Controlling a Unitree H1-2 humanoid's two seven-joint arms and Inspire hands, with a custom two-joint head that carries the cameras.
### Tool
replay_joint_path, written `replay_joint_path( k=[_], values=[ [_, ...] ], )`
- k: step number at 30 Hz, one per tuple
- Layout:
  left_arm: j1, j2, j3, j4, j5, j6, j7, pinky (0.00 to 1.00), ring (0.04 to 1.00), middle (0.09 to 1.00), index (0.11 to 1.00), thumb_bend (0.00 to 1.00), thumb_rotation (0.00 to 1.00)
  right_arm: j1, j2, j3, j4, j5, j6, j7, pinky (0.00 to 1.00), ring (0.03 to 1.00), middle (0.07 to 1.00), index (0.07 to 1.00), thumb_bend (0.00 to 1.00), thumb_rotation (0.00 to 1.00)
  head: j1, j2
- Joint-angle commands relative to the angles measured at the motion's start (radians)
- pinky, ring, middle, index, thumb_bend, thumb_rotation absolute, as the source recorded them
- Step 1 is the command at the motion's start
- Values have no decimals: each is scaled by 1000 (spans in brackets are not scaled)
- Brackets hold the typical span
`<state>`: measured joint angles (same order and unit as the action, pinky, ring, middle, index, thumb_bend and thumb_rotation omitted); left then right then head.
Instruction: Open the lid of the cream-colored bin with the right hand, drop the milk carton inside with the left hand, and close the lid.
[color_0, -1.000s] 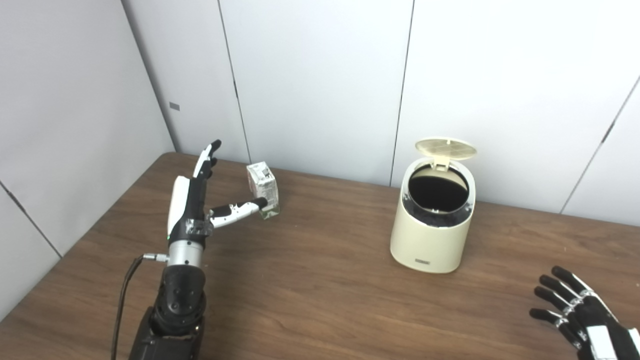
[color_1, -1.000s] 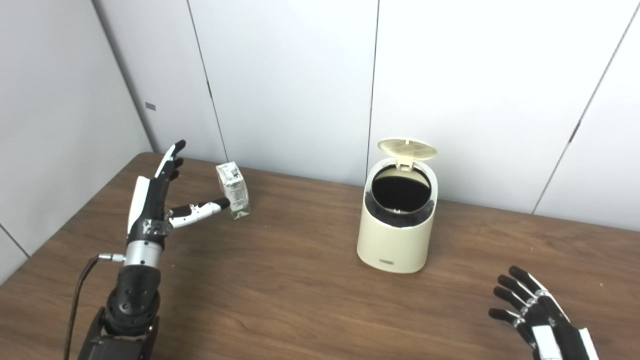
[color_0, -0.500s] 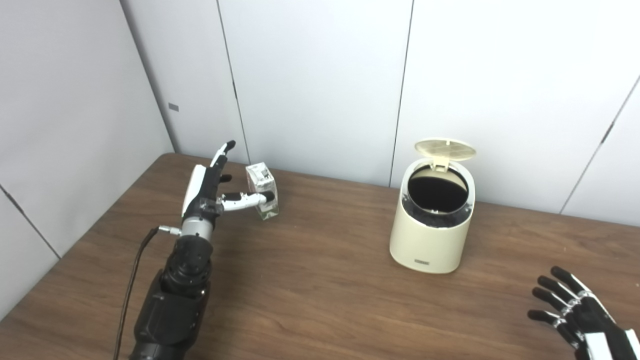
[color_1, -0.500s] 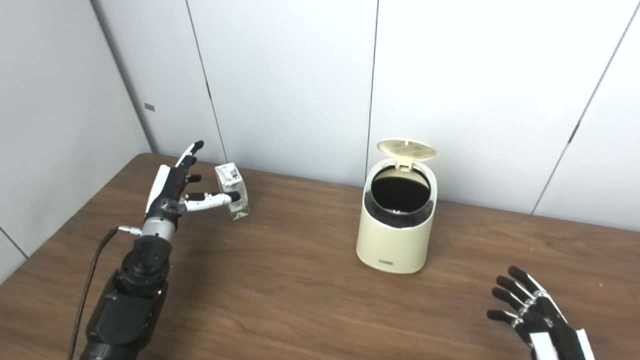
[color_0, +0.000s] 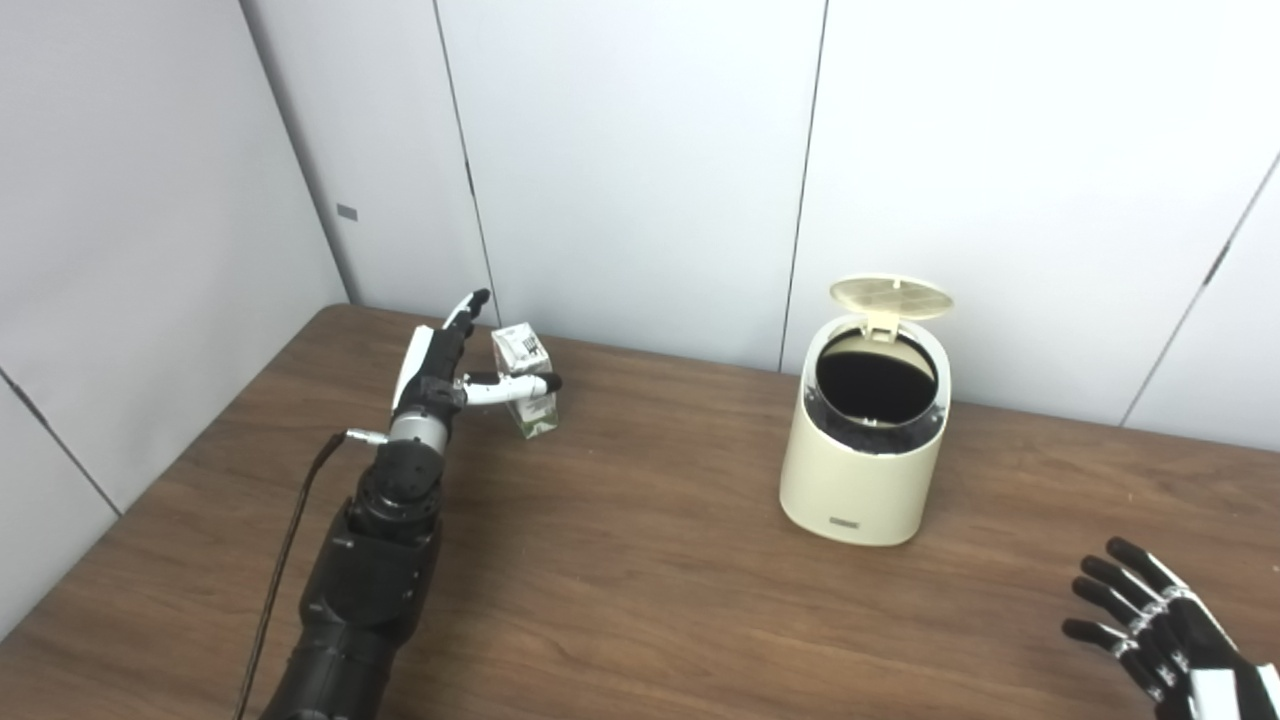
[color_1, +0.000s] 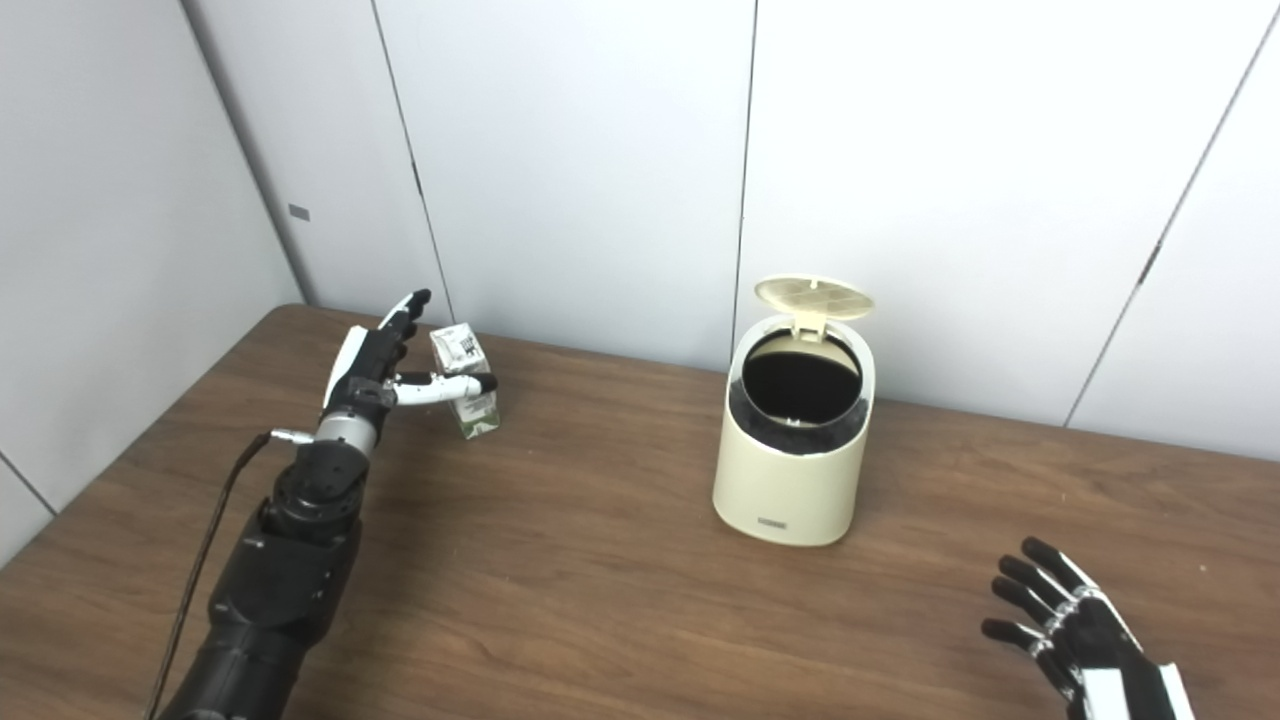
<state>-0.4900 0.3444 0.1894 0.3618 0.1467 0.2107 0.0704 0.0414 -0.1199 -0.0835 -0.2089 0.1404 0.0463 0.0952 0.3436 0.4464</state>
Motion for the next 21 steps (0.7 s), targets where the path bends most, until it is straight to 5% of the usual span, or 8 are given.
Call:
replay_joint_path(
  k=[1,7,16,18,21],
  values=[
    [-64,35,-1,-5,1,-18,11,976,964,963,979,859,53,-12,5,-7,-27,7,-46,-5,626,774,775,796,938,899,0,1],
    [-76,32,-6,21,4,-32,27,878,889,884,896,869,28,-11,9,-9,-30,9,-45,-6,615,768,770,792,947,892,-4,6],
    [-65,34,-29,6,38,-4,50,605,629,649,648,799,0,-8,13,-8,-53,10,-29,-15,613,765,764,778,956,886,-5,18],
    [-53,50,-55,-2,68,-3,47,589,600,578,508,575,8,-7,13,-8,-56,16,-27,-12,634,776,770,781,947,881,-5,18],
    [-43,58,-67,-10,68,-9,35,531,551,545,461,521,0,-9,14,-8,-65,13,-20,-16,644,781,771,785,939,882,-5,23]
  ],
)
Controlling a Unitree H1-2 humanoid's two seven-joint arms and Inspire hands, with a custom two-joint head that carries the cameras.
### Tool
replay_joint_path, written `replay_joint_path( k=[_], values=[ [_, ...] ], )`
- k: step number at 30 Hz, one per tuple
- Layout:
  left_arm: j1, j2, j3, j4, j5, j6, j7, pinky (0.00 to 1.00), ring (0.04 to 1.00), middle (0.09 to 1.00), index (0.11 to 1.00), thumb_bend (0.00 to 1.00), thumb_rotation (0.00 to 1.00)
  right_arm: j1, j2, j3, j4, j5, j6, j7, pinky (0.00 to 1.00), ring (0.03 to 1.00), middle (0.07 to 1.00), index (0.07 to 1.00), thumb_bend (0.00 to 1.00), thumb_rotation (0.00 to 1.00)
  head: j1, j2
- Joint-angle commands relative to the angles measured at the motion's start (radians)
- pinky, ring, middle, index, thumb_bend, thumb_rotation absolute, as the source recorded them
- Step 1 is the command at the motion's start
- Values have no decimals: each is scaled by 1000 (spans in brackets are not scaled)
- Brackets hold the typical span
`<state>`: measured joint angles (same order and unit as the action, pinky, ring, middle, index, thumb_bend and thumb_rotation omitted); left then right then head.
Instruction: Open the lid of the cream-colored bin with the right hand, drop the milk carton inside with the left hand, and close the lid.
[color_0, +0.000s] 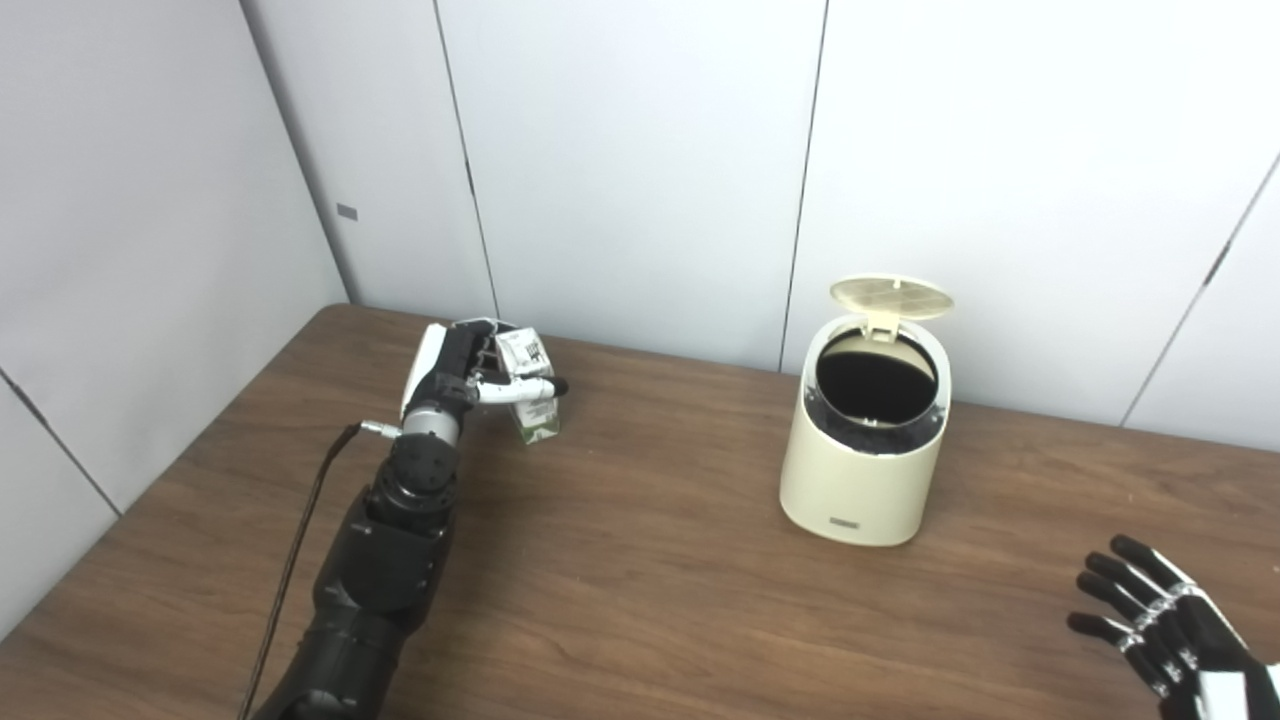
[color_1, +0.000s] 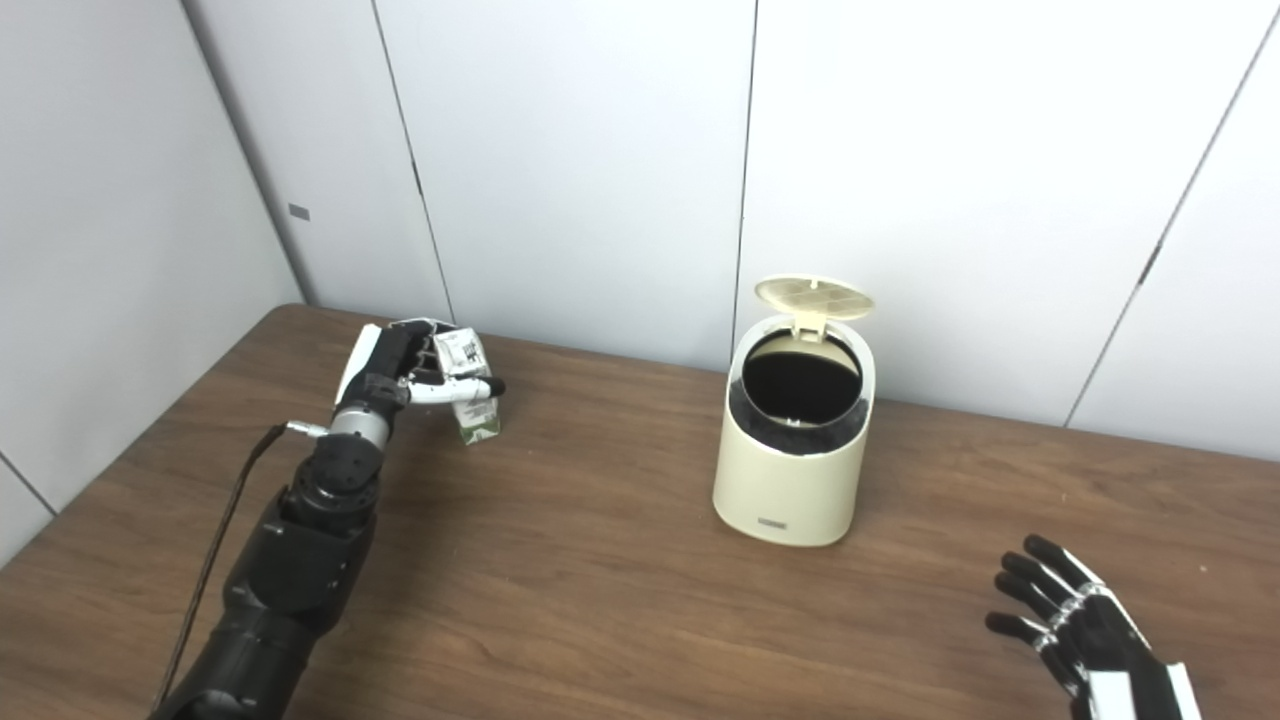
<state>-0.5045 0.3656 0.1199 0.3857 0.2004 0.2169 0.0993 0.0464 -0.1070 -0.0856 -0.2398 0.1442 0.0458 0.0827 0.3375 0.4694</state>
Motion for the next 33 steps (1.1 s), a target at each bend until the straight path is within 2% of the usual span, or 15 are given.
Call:
replay_joint_path(
  k=[1,12,18,21,23,26,29,33],
  values=[
    [-25,39,-1,-35,15,-19,4,521,543,542,458,518,0,-13,2,-7,-38,9,-16,-5,645,781,771,786,938,882,1,1],
    [-10,44,-11,-52,22,-41,19,504,490,517,453,501,0,-15,7,-8,-61,10,15,-15,673,791,765,799,909,893,-8,12],
    [25,33,-7,-162,35,-40,24,527,510,521,444,499,0,-16,15,-2,-72,2,23,-22,708,807,774,809,895,898,-55,24],
    [50,22,-10,-240,42,-71,29,496,491,517,448,500,0,-17,24,6,-88,-16,36,-32,755,840,796,836,847,918,-86,31],
    [57,3,-3,-290,34,-61,32,473,474,514,455,501,0,-19,27,13,-101,-29,50,-38,820,874,815,861,796,950,-99,34],
    [64,-18,-3,-355,30,-81,33,456,457,513,462,502,0,-21,33,20,-113,-40,58,-44,904,907,835,896,719,988,-113,37],
    [67,-39,-2,-422,15,-66,12,389,443,507,464,483,0,-23,35,23,-109,-41,53,-44,954,929,850,924,623,999,-130,40],
    [64,-68,-16,-503,18,-58,-8,380,447,491,472,479,0,-25,37,28,-104,-40,47,-39,994,942,860,943,551,1000,-162,53]
  ],
)
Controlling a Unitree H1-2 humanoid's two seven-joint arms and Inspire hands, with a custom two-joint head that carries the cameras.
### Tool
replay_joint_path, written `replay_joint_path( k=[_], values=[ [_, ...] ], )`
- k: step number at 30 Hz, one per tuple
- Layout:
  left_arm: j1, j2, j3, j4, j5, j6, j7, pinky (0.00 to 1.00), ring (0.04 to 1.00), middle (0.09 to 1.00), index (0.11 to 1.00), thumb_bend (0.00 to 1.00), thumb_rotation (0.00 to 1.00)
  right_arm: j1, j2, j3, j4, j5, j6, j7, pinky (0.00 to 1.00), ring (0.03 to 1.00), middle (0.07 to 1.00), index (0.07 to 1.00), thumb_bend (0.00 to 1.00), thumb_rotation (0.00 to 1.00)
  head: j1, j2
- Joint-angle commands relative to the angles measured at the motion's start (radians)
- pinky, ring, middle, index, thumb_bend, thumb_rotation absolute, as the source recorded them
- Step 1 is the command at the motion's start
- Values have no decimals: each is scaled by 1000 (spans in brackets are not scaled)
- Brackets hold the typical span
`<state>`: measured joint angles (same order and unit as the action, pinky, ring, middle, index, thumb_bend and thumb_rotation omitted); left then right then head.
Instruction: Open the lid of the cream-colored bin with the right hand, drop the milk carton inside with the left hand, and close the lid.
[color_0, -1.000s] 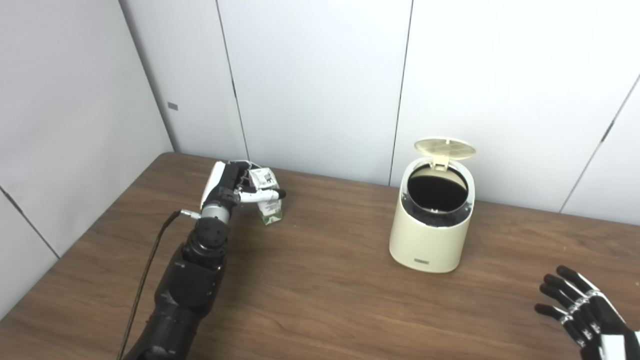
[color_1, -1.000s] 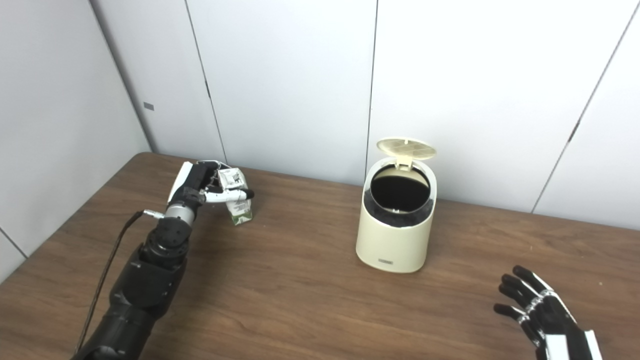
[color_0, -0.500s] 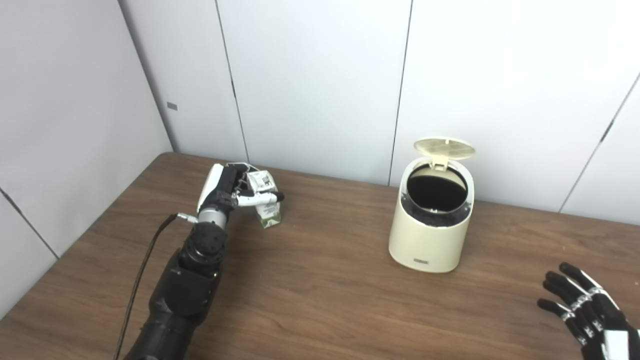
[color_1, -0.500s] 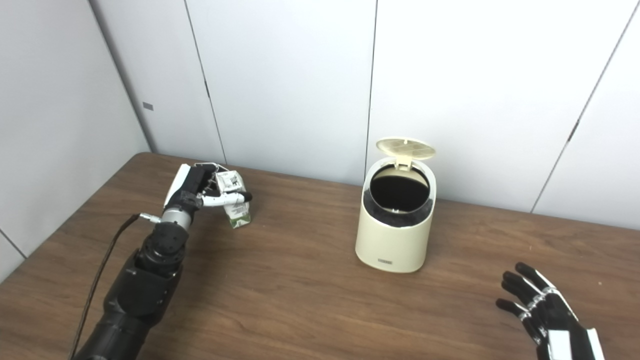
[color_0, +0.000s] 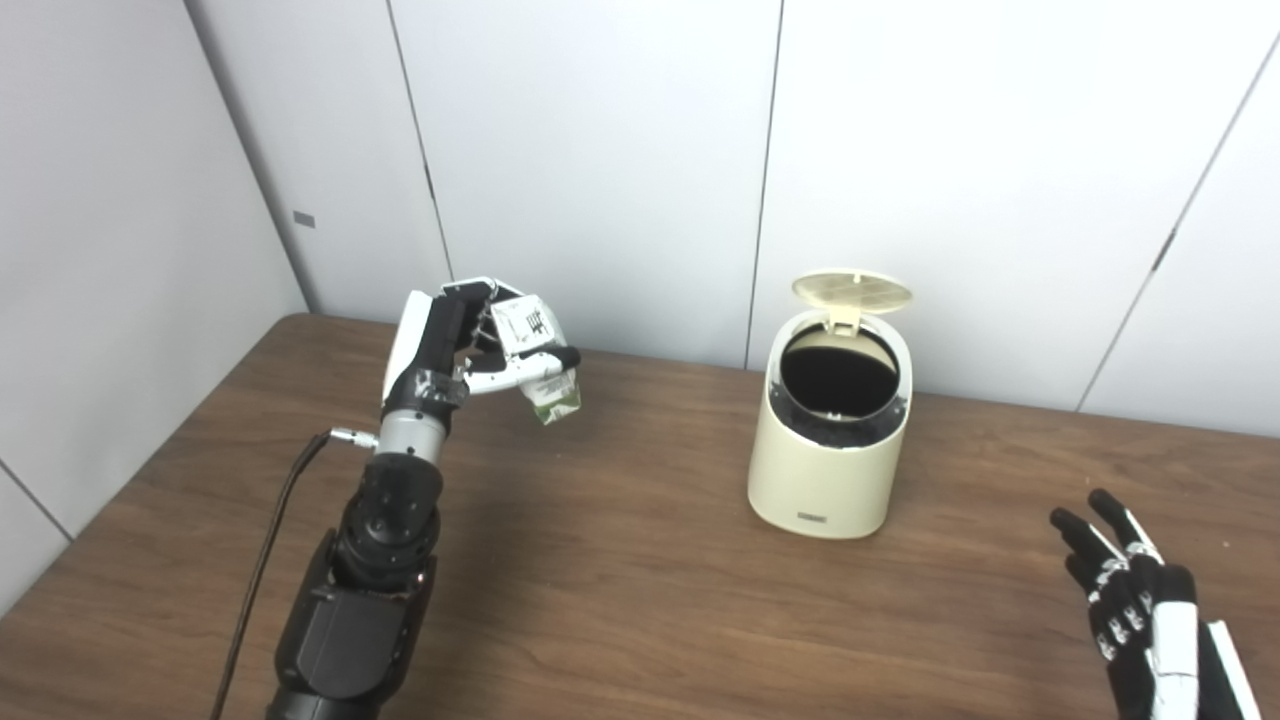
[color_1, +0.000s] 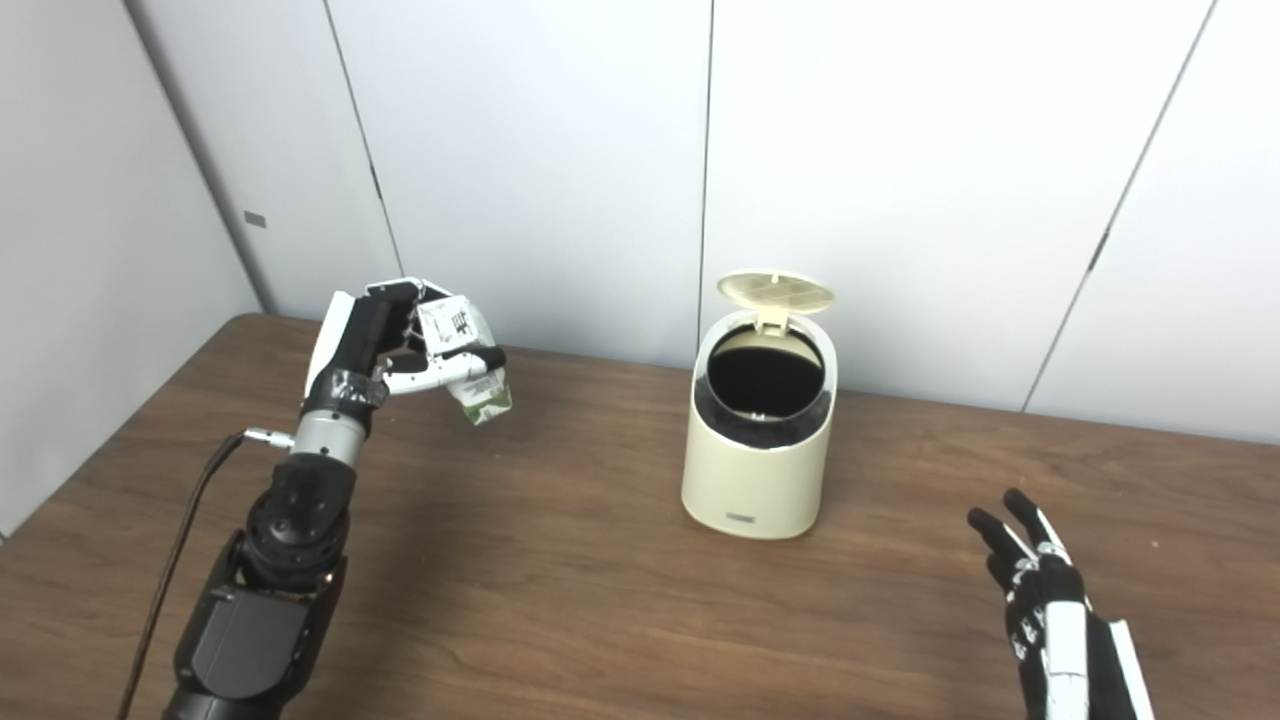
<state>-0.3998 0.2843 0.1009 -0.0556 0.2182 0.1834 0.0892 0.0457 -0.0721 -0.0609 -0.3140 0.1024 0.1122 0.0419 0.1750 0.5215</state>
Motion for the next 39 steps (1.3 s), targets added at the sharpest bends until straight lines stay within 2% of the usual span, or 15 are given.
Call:
replay_joint_path(
  k=[1,5,8,13,17,23,28,30,34,39],
  values=[
    [-43,7,-1,-83,-1,-20,-5,383,447,489,474,479,0,-24,3,6,-28,-3,-21,1,998,943,864,947,536,1000,-12,5],
    [-61,-9,-28,-148,6,-10,-40,374,442,490,480,479,0,-23,14,17,-28,-24,-14,-9,983,934,853,942,532,1000,-40,11],
    [-73,-22,-51,-184,17,-12,-56,398,463,498,472,479,0,-22,18,28,-26,-67,-11,-21,934,914,840,935,544,1000,-60,10],
    [-93,-8,-123,-203,127,-121,-55,348,461,514,476,477,0,-23,35,38,-35,-90,13,-32,912,903,830,926,567,987,-80,11],
    [-112,-33,-160,-207,175,-180,-47,343,455,512,479,477,0,-22,47,48,-53,-100,41,-41,877,886,824,926,529,990,-92,12],
    [-141,-65,-179,-163,204,-283,-30,368,442,486,480,479,0,-28,77,60,-68,-104,87,-52,892,879,834,923,537,985,-114,12],
    [-149,-91,-181,-118,228,-360,-12,397,450,489,484,480,0,-31,91,80,-80,-124,105,-49,854,842,825,924,536,1000,-128,11],
    [-154,-105,-183,-101,246,-391,3,406,454,490,480,480,0,-32,101,85,-92,-125,132,-53,820,832,824,924,534,1000,-134,9],
    [-169,-131,-186,-75,268,-425,20,411,459,493,475,481,0,-35,110,92,-94,-133,141,-58,776,836,826,923,517,1000,-140,7],
    [-183,-158,-190,-61,277,-436,16,420,459,497,472,481,0,-39,114,94,-92,-134,140,-59,799,857,835,928,517,999,-144,6]
  ],
)
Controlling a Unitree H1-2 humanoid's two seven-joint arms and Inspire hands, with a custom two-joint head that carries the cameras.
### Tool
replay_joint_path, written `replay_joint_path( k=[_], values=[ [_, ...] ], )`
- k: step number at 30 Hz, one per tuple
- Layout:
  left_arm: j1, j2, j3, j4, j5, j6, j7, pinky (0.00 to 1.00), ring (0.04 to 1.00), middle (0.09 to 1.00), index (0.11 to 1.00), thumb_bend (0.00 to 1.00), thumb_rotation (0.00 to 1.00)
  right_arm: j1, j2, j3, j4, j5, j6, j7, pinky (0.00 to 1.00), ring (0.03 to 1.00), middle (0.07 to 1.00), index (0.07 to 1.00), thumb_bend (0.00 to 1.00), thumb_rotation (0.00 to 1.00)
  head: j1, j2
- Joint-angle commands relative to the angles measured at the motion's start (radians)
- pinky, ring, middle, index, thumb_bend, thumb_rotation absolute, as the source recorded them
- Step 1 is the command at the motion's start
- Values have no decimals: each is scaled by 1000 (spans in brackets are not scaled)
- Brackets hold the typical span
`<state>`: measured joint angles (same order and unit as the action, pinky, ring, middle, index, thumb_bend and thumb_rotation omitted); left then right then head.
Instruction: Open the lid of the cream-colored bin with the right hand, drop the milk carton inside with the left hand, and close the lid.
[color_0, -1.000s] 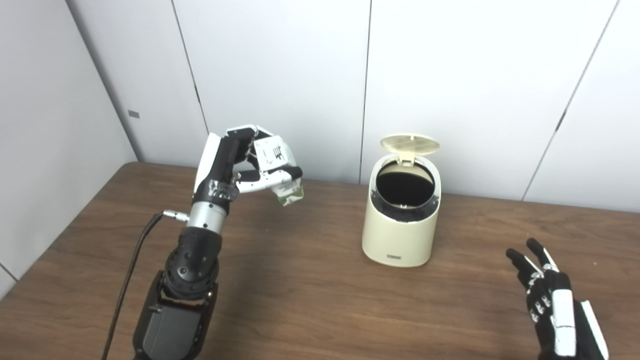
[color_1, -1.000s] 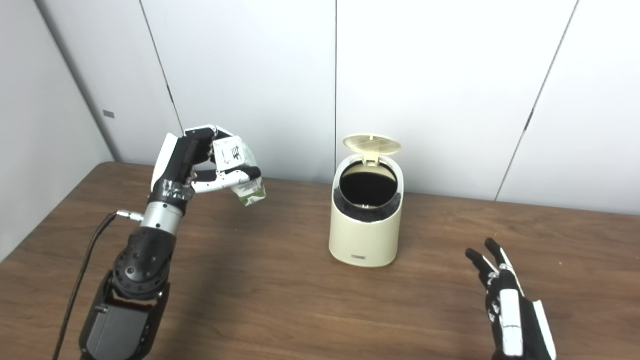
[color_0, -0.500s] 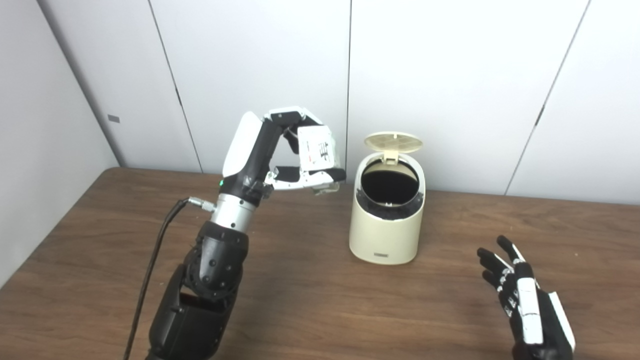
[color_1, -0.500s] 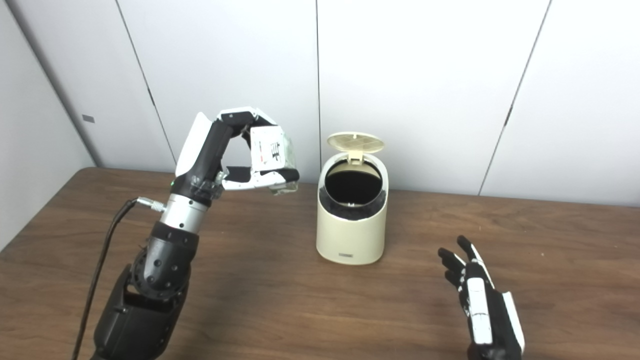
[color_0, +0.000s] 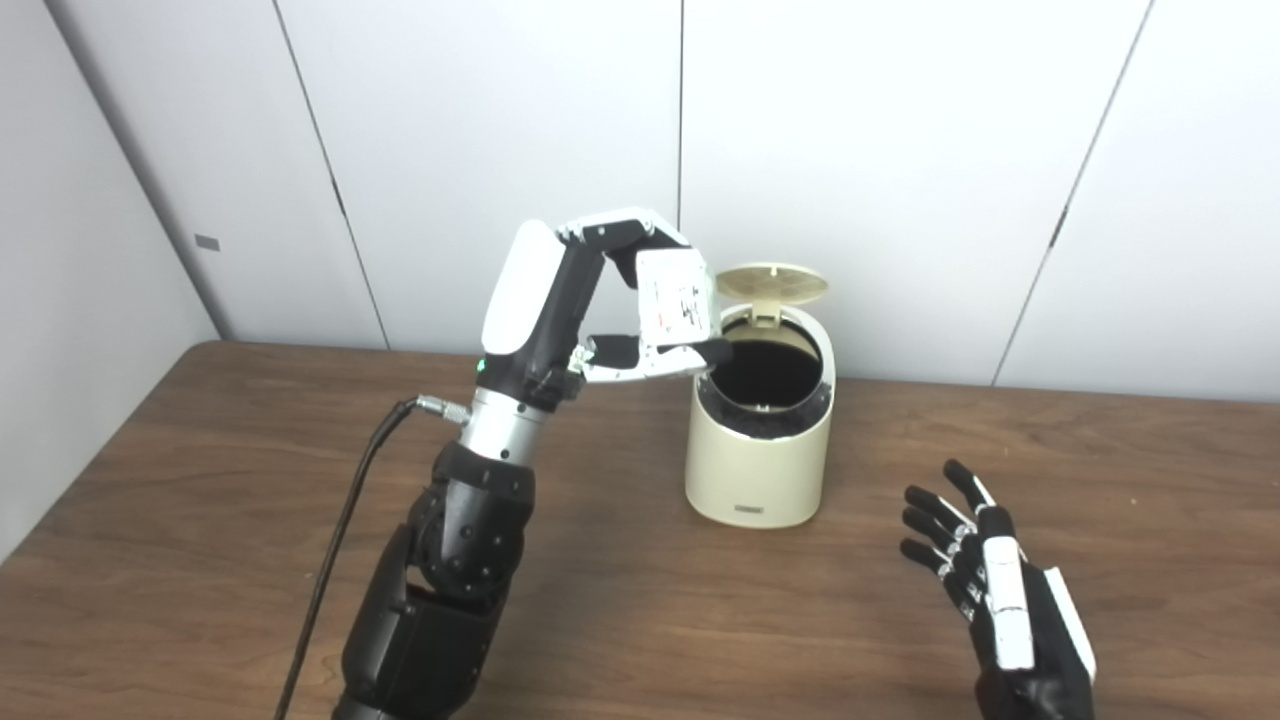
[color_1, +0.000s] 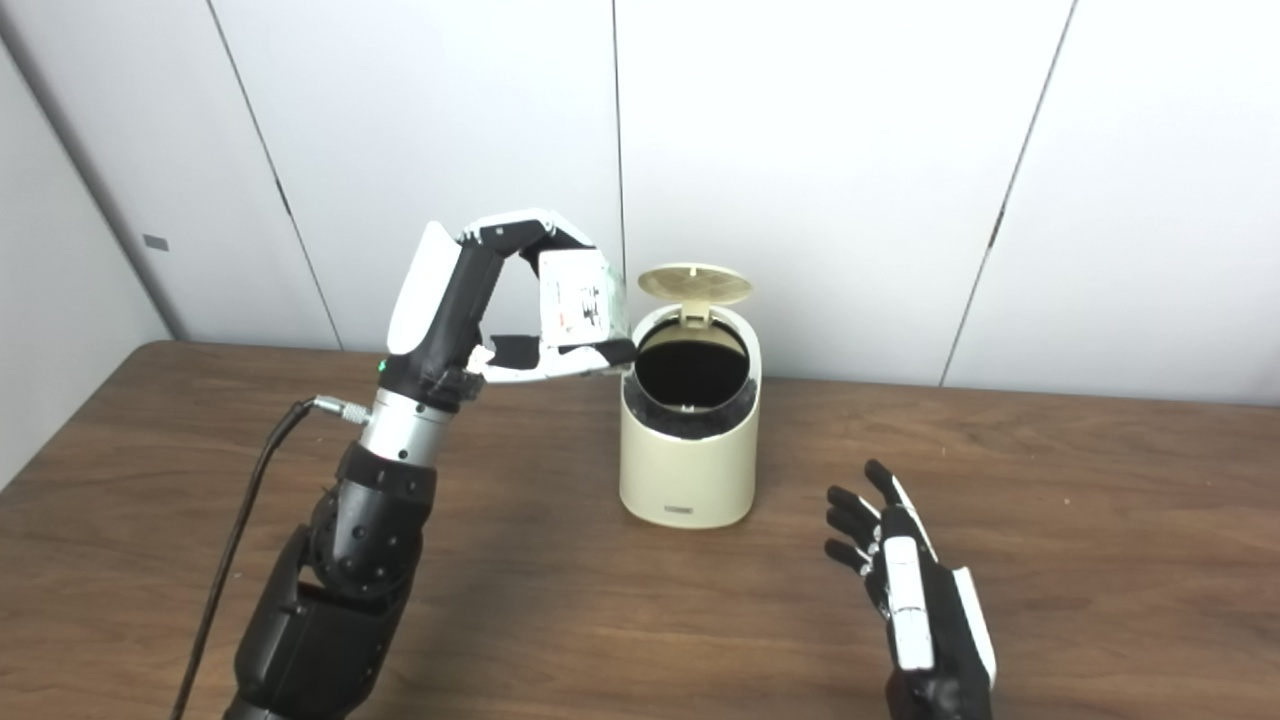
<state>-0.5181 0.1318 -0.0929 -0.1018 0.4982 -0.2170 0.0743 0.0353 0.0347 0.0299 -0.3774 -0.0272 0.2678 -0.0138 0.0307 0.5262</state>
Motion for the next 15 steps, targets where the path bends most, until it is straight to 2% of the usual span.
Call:
replay_joint_path(
  k=[1,6,12,15],
  values=[
    [-68,-12,3,-10,-7,-38,31,421,459,498,472,481,0,-29,6,3,-27,-3,-17,-2,800,858,835,930,516,1000,-2,1],
    [-86,-35,-5,59,13,-87,61,428,452,496,476,481,0,-30,9,4,-26,-3,-22,-4,796,872,841,931,519,997,-11,2],
    [-101,-34,-29,107,69,-151,93,441,448,499,476,481,0,-29,12,5,-30,2,-14,-3,807,880,846,936,536,1000,-13,2],
    [-106,-39,-39,128,77,-180,102,401,439,495,475,480,0,-30,12,3,-27,8,-15,-2,810,884,854,944,521,1000,-20,5]
  ],
)
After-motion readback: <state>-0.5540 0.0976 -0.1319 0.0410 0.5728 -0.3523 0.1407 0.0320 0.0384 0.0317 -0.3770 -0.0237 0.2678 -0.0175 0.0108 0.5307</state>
